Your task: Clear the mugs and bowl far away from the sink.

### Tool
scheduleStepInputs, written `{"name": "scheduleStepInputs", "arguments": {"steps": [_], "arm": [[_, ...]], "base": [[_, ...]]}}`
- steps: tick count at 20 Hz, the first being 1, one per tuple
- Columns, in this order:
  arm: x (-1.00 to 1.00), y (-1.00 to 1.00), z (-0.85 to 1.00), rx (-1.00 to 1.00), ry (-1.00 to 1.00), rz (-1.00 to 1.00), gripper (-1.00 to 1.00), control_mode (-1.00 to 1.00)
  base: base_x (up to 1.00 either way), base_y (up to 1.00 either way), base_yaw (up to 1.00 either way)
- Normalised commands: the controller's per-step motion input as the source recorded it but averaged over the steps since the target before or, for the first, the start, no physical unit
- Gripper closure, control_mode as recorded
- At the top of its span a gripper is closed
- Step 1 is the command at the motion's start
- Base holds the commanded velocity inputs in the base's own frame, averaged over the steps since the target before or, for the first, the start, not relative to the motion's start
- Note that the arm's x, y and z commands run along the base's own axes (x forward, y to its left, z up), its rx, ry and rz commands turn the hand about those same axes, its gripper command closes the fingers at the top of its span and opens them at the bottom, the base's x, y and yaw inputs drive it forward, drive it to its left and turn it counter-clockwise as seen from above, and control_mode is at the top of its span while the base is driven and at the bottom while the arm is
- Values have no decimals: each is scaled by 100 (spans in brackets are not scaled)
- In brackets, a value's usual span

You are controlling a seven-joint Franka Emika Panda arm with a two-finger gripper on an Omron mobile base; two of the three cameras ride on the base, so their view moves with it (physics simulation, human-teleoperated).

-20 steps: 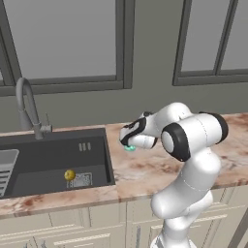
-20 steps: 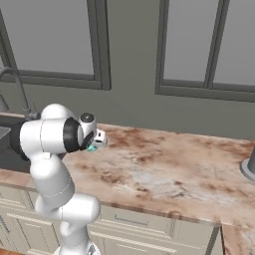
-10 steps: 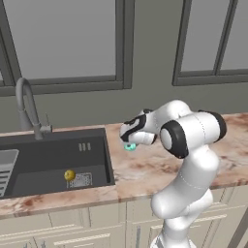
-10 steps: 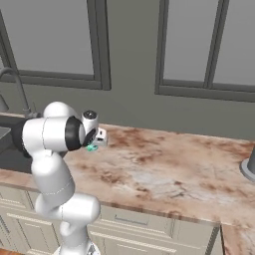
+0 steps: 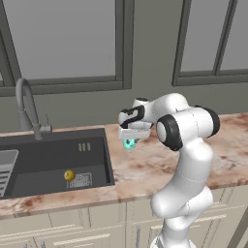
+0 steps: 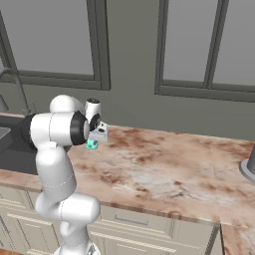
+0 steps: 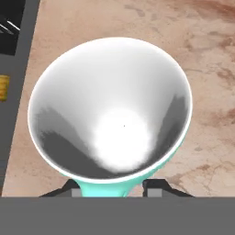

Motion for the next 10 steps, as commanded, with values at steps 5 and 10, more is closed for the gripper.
{"name": "scheduleStepInputs", "arguments": {"steps": [5,10], "arm": [[-79,0,-100,-10,29,8,100,-100],[-63,0,-16,-1,1,2,100,-100]], "base": [[0,0,0],[0,0,0]]}}
